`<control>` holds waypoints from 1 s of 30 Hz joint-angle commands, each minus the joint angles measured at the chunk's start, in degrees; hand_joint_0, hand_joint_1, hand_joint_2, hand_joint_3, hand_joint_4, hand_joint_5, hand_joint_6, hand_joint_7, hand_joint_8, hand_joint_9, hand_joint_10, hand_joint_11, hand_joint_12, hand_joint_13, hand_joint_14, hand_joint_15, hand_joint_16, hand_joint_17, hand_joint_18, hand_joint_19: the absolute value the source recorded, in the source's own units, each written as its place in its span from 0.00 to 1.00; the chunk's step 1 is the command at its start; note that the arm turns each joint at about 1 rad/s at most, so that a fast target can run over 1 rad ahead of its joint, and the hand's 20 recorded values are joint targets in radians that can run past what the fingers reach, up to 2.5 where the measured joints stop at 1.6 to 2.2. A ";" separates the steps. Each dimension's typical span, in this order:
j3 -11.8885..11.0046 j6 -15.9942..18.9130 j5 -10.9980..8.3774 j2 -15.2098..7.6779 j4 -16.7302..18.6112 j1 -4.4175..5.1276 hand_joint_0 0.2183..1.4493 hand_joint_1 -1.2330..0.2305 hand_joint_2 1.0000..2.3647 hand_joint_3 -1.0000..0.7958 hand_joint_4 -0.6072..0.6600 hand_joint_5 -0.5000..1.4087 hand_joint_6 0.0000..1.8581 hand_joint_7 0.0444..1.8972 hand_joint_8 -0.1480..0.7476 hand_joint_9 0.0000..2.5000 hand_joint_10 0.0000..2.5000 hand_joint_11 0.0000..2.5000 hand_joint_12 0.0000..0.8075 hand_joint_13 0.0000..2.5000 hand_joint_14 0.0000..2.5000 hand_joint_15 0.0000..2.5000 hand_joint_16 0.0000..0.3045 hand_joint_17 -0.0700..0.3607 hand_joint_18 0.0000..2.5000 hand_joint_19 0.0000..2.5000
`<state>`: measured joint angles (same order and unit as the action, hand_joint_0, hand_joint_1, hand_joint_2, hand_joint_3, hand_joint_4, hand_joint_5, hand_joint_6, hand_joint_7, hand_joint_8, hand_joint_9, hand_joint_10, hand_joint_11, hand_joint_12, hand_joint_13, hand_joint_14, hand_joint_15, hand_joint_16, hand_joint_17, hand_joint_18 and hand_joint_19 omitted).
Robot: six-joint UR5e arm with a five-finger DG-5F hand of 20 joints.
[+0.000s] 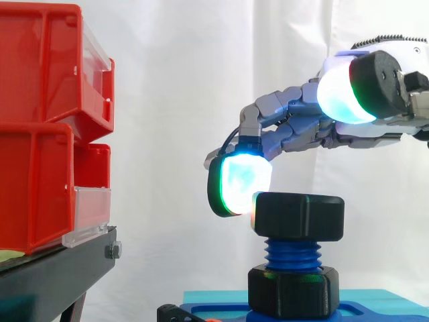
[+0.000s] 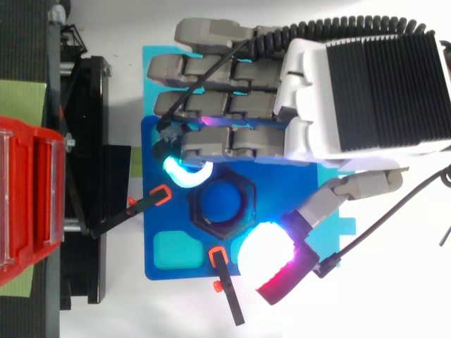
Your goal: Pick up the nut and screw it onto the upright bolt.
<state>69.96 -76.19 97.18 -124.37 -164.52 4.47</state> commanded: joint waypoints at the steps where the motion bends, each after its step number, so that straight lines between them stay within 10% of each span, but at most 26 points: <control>1: 0.00 -0.01 0.47 0.00 -0.01 -0.60 0.24 0.72 0.00 0.28 0.69 0.22 0.27 0.64 0.47 0.20 0.00 0.00 0.38 0.13 0.00 0.00 0.11 0.34 0.00 0.00; 17: 0.00 -0.01 3.10 0.00 -0.27 -2.71 0.25 0.71 0.00 0.28 0.63 0.27 0.29 0.78 0.48 0.34 0.00 0.00 0.31 0.23 0.00 0.00 0.07 0.28 0.09 0.00; 30: -0.09 -0.71 3.19 0.09 0.25 -3.06 0.25 0.75 0.00 0.28 0.65 0.25 0.27 0.65 0.45 0.37 0.00 0.00 0.28 0.26 0.00 0.00 0.06 0.26 0.12 0.00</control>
<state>69.89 -76.90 100.37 -124.31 -164.45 1.46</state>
